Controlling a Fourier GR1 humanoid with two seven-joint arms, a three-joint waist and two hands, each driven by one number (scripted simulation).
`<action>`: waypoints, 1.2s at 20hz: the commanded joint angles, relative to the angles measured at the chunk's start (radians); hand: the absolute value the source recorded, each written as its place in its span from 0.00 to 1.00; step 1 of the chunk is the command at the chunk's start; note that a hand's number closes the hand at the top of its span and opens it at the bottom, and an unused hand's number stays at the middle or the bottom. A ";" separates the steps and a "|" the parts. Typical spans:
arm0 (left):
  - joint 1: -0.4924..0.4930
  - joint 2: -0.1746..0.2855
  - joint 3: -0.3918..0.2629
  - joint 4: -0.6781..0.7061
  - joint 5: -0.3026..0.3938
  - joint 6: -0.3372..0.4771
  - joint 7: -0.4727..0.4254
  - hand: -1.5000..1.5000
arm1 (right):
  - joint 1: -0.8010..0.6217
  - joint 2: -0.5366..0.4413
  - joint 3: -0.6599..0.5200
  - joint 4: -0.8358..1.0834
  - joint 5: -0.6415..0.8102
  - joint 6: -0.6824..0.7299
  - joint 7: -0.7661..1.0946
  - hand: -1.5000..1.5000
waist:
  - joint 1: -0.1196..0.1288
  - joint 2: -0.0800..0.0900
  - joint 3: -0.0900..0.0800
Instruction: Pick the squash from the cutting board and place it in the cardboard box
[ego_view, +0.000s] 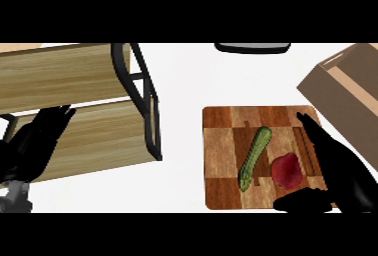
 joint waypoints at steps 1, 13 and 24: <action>0.035 -0.008 0.026 0.055 -0.005 -0.041 -0.054 0.50 | -0.078 0.080 0.044 0.036 0.003 0.079 0.230 0.00 | -0.016 -0.003 0.001; 0.007 -0.065 0.010 -0.013 -0.068 0.027 0.024 0.50 | -0.147 0.214 0.054 0.132 0.022 0.150 0.251 0.00 | -0.031 -0.005 0.003; 0.027 -0.102 0.054 0.040 -0.106 -0.035 -0.017 0.50 | -0.155 0.307 0.051 0.259 0.151 0.198 0.136 0.00 | -0.031 -0.004 0.004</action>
